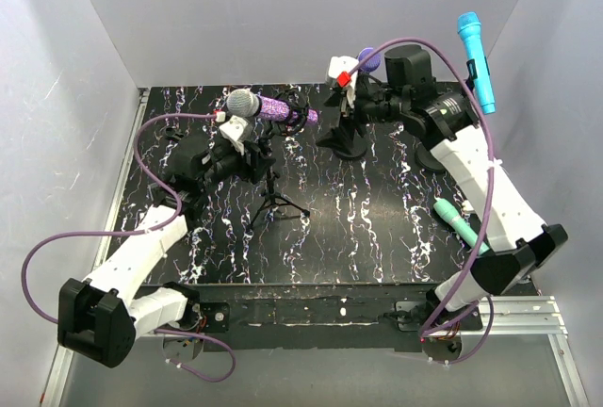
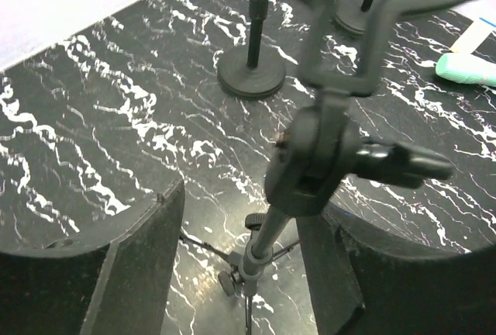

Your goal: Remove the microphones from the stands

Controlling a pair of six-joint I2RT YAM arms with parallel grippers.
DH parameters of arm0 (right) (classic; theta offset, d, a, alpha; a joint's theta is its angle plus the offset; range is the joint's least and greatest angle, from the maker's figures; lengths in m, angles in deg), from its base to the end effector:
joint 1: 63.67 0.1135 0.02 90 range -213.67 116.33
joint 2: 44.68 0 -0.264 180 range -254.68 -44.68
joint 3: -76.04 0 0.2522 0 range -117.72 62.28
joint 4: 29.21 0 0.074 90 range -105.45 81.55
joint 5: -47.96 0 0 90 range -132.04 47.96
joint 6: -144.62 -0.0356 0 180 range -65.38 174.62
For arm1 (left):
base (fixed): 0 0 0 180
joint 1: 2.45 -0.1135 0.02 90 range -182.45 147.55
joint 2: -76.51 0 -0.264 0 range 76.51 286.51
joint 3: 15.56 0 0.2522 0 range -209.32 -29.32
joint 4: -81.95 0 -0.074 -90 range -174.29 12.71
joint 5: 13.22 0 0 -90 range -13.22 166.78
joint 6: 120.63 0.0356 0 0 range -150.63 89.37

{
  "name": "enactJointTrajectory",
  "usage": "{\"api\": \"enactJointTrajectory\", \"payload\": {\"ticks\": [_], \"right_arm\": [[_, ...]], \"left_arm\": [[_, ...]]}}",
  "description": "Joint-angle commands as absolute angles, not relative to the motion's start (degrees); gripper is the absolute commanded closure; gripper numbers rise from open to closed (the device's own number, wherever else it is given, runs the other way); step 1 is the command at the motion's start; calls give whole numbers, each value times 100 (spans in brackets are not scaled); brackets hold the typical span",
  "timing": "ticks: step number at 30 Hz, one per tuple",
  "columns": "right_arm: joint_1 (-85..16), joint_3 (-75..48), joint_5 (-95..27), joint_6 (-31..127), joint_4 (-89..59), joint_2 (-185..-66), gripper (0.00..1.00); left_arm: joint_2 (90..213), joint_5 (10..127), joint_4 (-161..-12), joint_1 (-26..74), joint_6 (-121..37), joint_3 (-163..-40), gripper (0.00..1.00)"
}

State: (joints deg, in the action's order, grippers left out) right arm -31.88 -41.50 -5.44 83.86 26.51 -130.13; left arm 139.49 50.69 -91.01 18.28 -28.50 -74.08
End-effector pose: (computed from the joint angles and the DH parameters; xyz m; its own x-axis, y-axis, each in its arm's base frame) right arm 0.2495 0.1796 0.4695 0.1361 -0.3770 -0.9162 -0.9406 0.2412 -0.2390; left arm 0.2333 -0.1050 0.3079 -0.1595 0.0961 -0.9825 0.7274 0.6843 -0.0512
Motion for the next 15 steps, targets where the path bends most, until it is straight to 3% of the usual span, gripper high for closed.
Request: {"api": "enactJointTrajectory", "payload": {"ticks": [1, 7, 10, 15], "right_arm": [[-3151, -4731, 5, 8793, 2235, -13353, 2], [-3045, -4951, 358, 8872, 1997, -13608, 2], [-3028, -5074, 480, 8820, 2041, -13687, 2], [-3019, -4925, 367, 8592, 1735, -13652, 2]], "left_arm": [[13584, 5533, -7983, 1803, -2545, -7906, 38], [12977, 6147, -5929, 1803, -2280, -8774, 22], [12758, 6079, -4872, 1803, -1982, -9496, 20], [12896, 5719, -4089, 1803, -1640, -10681, 6]]}}
